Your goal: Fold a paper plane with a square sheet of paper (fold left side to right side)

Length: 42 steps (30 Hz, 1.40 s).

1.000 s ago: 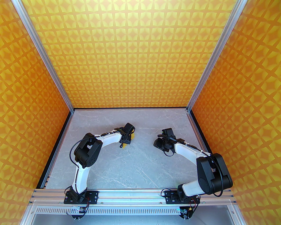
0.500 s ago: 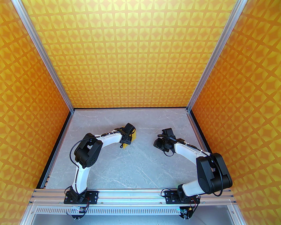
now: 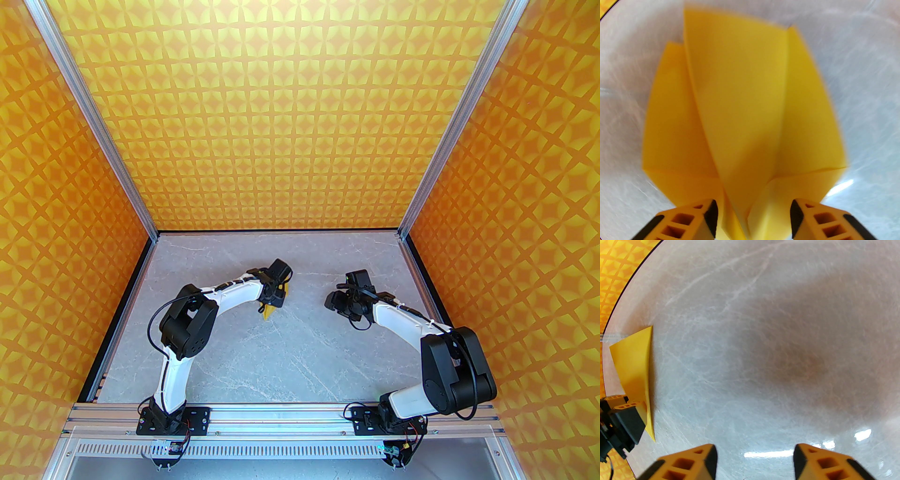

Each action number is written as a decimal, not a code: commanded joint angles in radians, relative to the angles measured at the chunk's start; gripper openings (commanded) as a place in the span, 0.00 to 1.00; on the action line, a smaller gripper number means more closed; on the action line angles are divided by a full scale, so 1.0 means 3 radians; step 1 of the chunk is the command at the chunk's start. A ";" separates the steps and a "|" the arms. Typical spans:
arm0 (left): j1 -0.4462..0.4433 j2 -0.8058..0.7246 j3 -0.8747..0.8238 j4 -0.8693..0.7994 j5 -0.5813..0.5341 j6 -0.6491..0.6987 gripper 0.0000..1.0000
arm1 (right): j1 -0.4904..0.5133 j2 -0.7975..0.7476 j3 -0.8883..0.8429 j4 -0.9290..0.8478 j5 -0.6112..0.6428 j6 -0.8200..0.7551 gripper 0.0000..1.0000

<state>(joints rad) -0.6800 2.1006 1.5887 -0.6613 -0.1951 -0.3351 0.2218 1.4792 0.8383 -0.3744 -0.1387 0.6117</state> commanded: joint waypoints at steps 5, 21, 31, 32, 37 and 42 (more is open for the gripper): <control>0.0052 -0.0385 0.0284 -0.0439 0.0045 -0.0018 0.70 | -0.0004 -0.0319 0.0190 -0.0213 0.0303 -0.0060 0.71; 0.1041 -0.2956 -0.1859 0.0669 -0.0726 -0.0220 0.99 | -0.0004 -0.1969 -0.0902 0.0992 0.2025 -0.1237 0.99; 0.1741 -0.3526 -0.3645 0.2475 -0.1231 0.0424 0.99 | -0.0004 -0.1365 -0.1693 0.2731 0.2144 -0.1747 0.99; 0.1757 -0.3413 -0.3660 0.2692 -0.1231 0.0594 0.99 | -0.0003 -0.1212 -0.1742 0.2983 0.2149 -0.1767 0.99; 0.1930 -0.2609 -0.3780 0.3767 -0.1154 0.0795 0.99 | -0.0003 -0.0446 -0.1734 0.4033 0.2101 -0.2167 0.99; 0.2001 -0.1888 -0.3567 0.4408 -0.0951 0.1199 0.99 | -0.0026 0.0041 -0.1651 0.4455 0.2113 -0.2276 0.99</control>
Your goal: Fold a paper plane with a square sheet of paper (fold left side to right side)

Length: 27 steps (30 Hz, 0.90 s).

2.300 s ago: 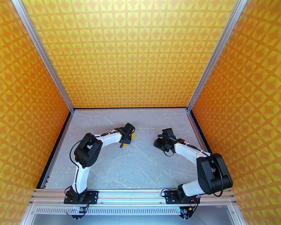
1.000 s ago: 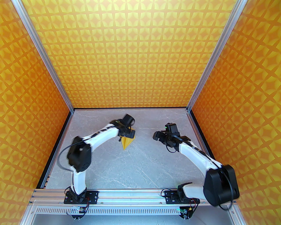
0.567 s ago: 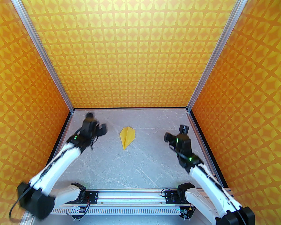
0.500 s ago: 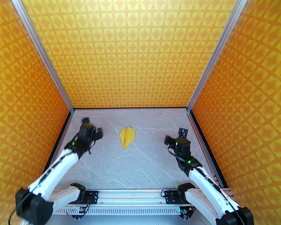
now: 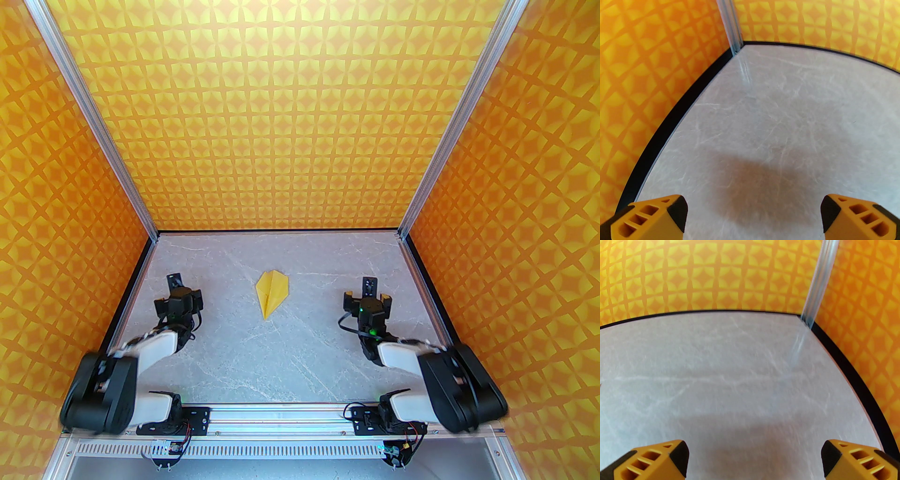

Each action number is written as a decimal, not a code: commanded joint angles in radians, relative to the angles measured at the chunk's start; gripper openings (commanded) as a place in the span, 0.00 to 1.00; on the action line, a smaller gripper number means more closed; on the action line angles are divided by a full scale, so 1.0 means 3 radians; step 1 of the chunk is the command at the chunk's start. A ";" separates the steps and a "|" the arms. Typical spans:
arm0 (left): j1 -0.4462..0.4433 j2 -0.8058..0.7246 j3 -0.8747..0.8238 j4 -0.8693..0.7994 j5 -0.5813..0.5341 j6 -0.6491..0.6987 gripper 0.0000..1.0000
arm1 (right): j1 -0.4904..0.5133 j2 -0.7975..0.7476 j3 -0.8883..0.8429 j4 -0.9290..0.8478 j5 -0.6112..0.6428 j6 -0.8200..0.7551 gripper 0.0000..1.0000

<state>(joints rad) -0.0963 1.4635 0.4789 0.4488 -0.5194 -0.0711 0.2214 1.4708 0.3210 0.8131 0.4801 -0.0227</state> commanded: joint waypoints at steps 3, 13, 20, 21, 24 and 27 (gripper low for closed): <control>0.0175 0.0246 0.0112 0.0714 0.0401 0.0255 0.99 | -0.0105 0.0079 -0.0014 0.0640 -0.0201 -0.0130 0.99; 0.0418 0.0287 -0.0384 0.1606 0.1188 0.0210 0.99 | -0.0181 0.0263 0.0049 0.0634 -0.0260 -0.0040 0.99; 0.0413 0.0280 -0.0376 0.1568 0.1172 0.0216 0.99 | -0.0181 0.0283 0.0032 0.0717 -0.0289 -0.0073 0.99; 0.0412 0.0291 -0.0384 0.1600 0.1174 0.0218 0.99 | -0.0181 0.0289 0.0032 0.0715 -0.0287 -0.0073 0.99; 0.0409 0.0286 -0.0382 0.1592 0.1173 0.0218 0.99 | -0.0181 0.0292 0.0058 0.0670 -0.0298 -0.0063 0.98; 0.0413 0.0286 -0.0380 0.1587 0.1172 0.0217 0.99 | -0.0196 0.0286 0.0061 0.0643 -0.0314 -0.0051 0.99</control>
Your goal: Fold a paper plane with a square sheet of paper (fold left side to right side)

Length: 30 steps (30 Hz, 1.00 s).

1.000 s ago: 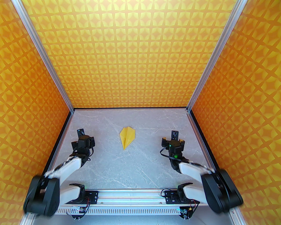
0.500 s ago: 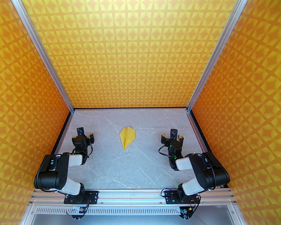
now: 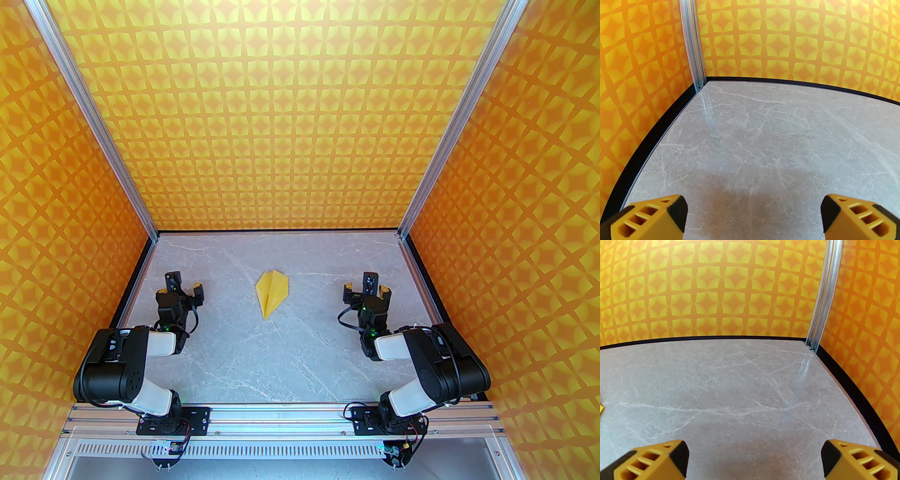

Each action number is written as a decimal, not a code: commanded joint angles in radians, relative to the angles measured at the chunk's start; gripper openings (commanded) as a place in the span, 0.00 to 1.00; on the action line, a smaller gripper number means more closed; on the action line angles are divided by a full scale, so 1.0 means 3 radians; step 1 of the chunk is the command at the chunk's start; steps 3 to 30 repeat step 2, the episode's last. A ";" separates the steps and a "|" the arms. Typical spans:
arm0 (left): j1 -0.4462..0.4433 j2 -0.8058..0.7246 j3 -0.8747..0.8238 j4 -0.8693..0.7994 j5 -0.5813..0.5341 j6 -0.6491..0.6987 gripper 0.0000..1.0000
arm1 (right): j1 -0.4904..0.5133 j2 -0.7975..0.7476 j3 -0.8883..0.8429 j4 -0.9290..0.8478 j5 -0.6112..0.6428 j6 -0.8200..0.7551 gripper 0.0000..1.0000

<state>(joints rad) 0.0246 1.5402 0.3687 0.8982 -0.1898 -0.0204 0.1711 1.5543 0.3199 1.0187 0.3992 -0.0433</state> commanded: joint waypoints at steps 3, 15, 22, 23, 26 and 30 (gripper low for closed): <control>0.0010 0.0033 -0.0012 0.0089 0.0071 0.0048 0.99 | -0.0028 0.0007 0.0055 -0.0016 -0.0045 0.0011 0.99; 0.0010 0.0033 -0.0012 0.0089 0.0071 0.0048 0.99 | -0.0028 0.0007 0.0055 -0.0016 -0.0045 0.0011 0.99; 0.0010 0.0033 -0.0012 0.0089 0.0071 0.0048 0.99 | -0.0028 0.0007 0.0055 -0.0016 -0.0045 0.0011 0.99; 0.0010 0.0033 -0.0012 0.0089 0.0071 0.0048 0.99 | -0.0028 0.0007 0.0055 -0.0016 -0.0045 0.0011 0.99; 0.0010 0.0033 -0.0012 0.0089 0.0071 0.0048 0.99 | -0.0028 0.0007 0.0055 -0.0016 -0.0045 0.0011 0.99; 0.0010 0.0033 -0.0012 0.0089 0.0071 0.0048 0.99 | -0.0028 0.0007 0.0055 -0.0016 -0.0045 0.0011 0.99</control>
